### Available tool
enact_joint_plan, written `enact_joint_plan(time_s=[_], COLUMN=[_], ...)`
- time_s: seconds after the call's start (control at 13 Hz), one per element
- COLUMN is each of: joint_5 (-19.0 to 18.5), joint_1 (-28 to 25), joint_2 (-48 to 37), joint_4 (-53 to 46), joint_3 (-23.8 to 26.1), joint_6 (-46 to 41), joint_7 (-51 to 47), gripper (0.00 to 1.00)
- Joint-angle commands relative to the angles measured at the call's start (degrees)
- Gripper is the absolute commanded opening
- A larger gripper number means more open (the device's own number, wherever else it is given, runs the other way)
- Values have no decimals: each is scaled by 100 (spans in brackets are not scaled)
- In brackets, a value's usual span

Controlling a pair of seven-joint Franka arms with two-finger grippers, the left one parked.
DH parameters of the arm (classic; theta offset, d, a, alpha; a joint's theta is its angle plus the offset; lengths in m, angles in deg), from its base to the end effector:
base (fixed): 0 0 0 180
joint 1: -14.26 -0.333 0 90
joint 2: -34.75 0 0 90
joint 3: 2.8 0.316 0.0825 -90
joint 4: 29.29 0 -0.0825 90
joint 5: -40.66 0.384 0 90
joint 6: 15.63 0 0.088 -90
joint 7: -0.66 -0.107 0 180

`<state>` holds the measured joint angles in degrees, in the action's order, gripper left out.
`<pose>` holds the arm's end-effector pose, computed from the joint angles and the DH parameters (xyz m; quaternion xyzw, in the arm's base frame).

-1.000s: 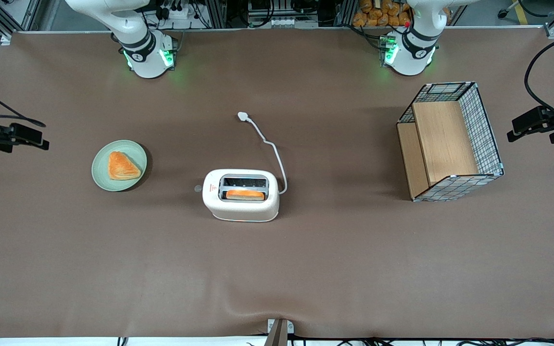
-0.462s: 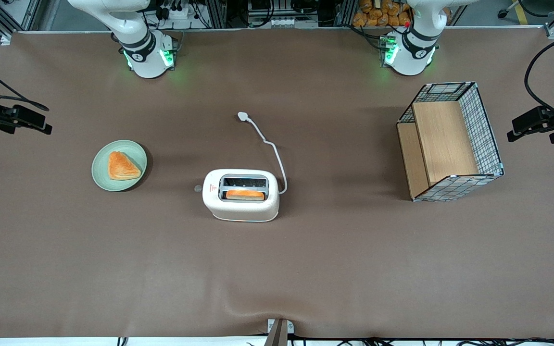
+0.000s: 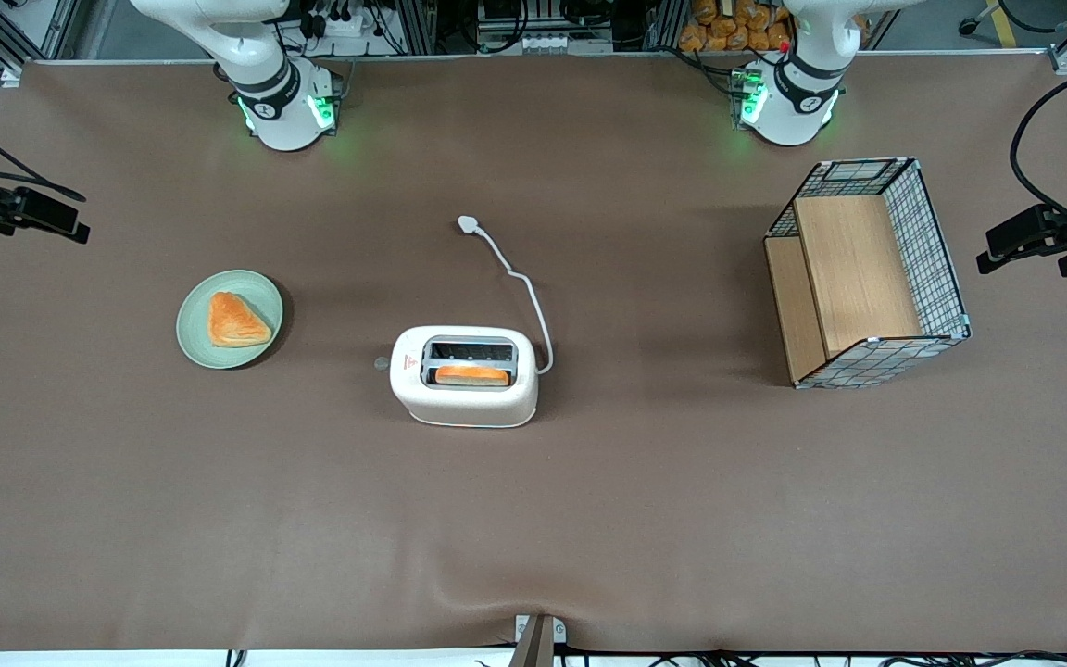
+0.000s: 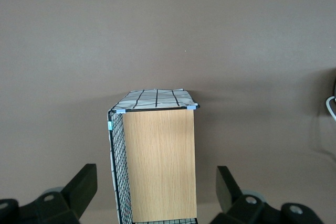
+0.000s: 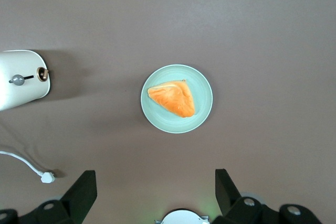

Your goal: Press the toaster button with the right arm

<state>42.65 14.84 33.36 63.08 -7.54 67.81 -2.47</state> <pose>0.5314 -0.0460 0.6092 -0.9950 0.0726 0.0654 0.0196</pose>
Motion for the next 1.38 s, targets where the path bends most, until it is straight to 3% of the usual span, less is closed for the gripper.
enact_joint_plan(time_s=[0.0,1.31], joint_5=[-59,-217], joint_1=[39,47], joint_2=[-72,-116], joint_4=[-114,-158], joint_3=[87,88], joint_6=[-91,111], joint_7=[-39,366], gripper=[100,100])
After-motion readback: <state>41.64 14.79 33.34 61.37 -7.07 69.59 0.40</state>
